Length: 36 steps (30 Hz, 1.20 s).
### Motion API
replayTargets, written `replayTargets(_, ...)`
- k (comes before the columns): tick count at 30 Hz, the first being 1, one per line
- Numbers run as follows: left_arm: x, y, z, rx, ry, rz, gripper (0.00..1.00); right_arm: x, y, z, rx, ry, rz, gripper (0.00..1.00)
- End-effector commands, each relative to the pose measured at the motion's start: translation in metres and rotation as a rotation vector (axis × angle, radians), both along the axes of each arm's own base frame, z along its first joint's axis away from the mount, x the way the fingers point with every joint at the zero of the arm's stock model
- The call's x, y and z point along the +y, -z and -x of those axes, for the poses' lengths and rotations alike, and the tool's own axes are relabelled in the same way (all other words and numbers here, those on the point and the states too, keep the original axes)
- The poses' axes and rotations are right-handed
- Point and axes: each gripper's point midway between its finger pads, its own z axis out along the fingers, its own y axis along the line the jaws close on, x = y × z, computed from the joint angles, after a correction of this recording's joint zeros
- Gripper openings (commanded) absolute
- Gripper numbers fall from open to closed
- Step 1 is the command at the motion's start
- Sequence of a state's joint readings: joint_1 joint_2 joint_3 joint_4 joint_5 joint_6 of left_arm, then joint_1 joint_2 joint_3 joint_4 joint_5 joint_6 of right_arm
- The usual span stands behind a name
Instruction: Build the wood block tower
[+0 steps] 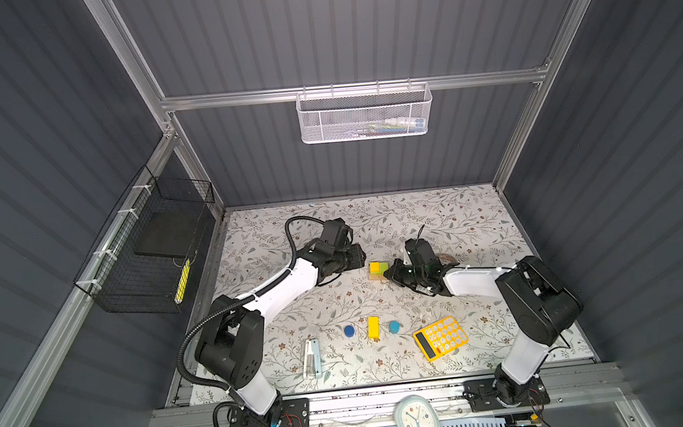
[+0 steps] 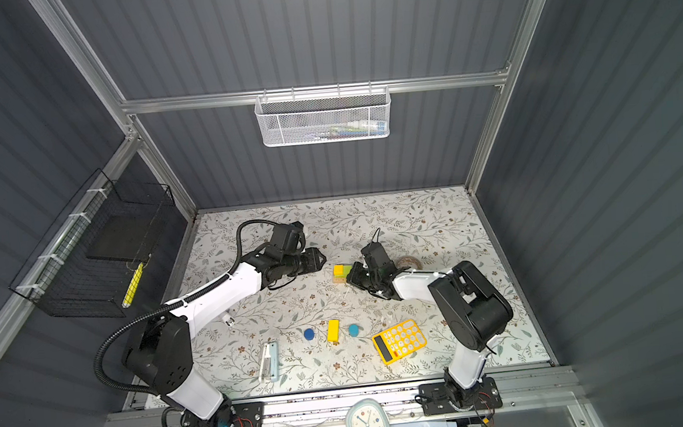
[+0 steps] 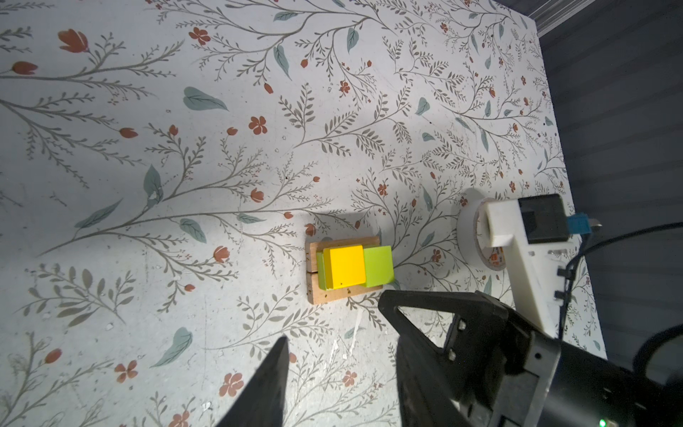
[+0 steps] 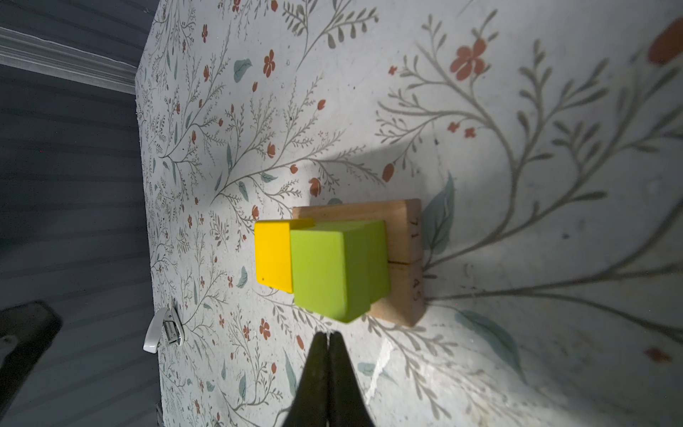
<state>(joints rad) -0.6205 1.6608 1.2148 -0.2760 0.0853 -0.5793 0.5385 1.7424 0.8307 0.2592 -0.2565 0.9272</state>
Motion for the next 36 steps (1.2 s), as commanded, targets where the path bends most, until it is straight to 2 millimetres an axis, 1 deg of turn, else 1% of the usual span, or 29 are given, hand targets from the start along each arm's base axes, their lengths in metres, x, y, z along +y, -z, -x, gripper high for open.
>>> replayTargets(1,0.000,0.006,0.002,0.003,0.018,-0.023,0.47,0.002,-0.001,-0.006,-0.011,0.001,0.016,0.00)
replayTargets(16,-0.001,0.006,0.002,0.004,0.019,-0.021,0.47,0.002,0.001,-0.008,-0.008,0.008,0.020,0.00)
replayTargets(25,-0.001,0.006,0.002,0.003,0.018,-0.021,0.47,0.003,-0.002,-0.007,-0.012,0.006,0.014,0.00)
replayTargets(30,-0.001,0.005,0.002,0.002,0.020,-0.019,0.47,0.003,-0.015,-0.006,-0.036,0.002,-0.005,0.00)
replayTargets(33,-0.001,0.004,0.003,0.000,0.022,-0.015,0.47,0.002,-0.028,-0.003,-0.056,0.000,-0.025,0.00)
replayTargets(36,-0.002,0.002,0.002,-0.004,0.022,-0.009,0.47,0.000,-0.047,0.005,-0.091,-0.002,-0.042,0.00)
